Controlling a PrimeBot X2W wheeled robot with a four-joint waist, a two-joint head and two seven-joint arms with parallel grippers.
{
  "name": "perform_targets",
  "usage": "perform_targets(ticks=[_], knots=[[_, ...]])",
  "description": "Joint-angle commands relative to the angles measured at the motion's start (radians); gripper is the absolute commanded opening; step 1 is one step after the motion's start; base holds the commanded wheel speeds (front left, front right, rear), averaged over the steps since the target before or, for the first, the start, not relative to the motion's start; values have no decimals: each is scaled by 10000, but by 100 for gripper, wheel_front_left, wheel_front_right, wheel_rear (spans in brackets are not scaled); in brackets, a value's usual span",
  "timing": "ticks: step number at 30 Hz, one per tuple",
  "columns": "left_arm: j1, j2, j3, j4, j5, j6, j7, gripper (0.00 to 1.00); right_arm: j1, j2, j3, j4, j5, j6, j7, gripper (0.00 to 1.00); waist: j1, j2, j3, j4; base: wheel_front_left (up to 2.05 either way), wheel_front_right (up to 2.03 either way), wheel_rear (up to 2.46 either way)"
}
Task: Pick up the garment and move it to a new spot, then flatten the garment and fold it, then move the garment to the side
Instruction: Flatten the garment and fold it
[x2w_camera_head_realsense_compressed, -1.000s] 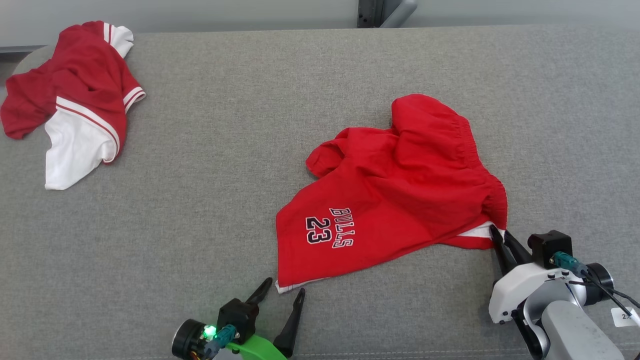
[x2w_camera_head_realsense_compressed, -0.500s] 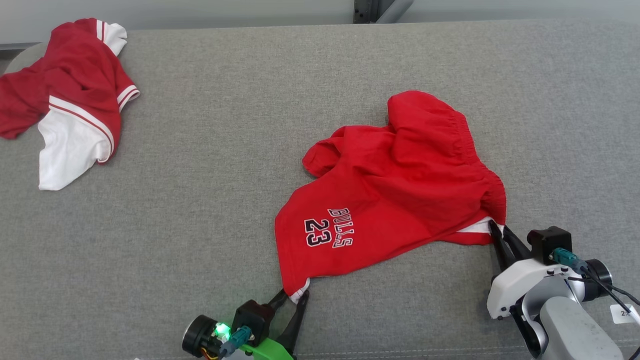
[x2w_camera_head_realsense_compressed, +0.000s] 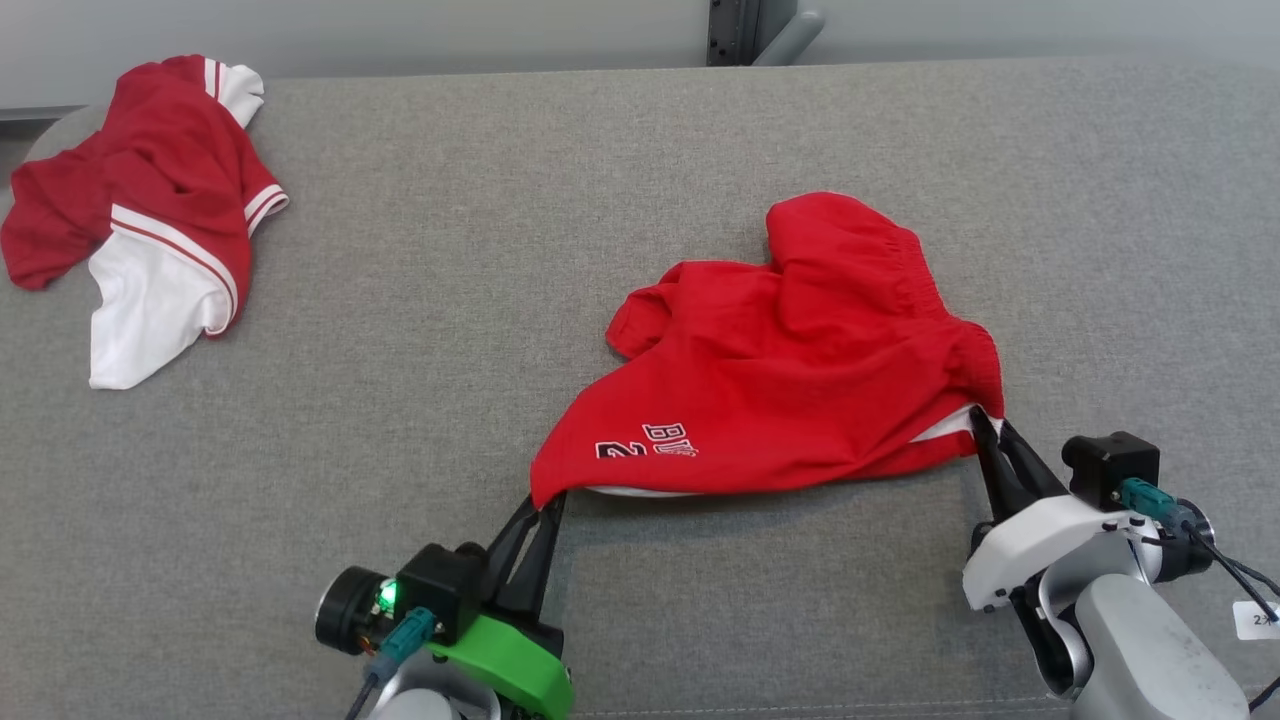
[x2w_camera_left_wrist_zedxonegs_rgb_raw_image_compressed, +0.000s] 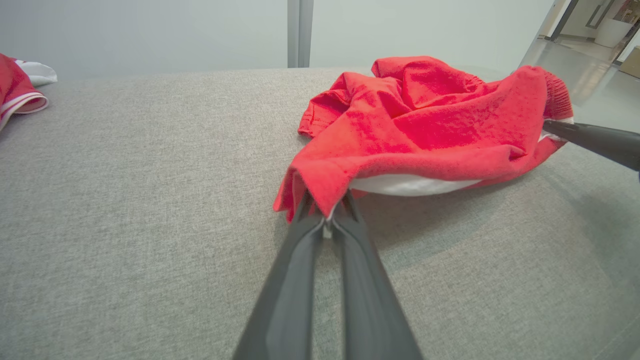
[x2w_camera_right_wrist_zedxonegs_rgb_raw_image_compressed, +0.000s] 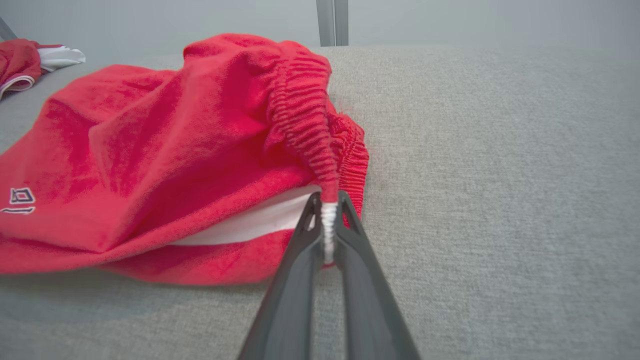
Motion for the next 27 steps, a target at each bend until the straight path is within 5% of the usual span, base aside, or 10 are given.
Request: perform_targets(ticks=[1,14,27], knots=[[163,36,255,-466,-63,-10,-5,0,142,-17,75,-341,281,-14,-29,0,0,-1,-140,13,0,0,0],[614,-17,1414,-3653,-963,-14,-5,0,869,-673,678,-4067,2481,-14,540,0,0,-1,-1315,-251,0,0,0],[873,238,1873,-6053,-2276,-14,-7,0,2336,-1036,-465,-9019,3658,-12,1977,0,0,-1,-2136,-888,0,0,0]])
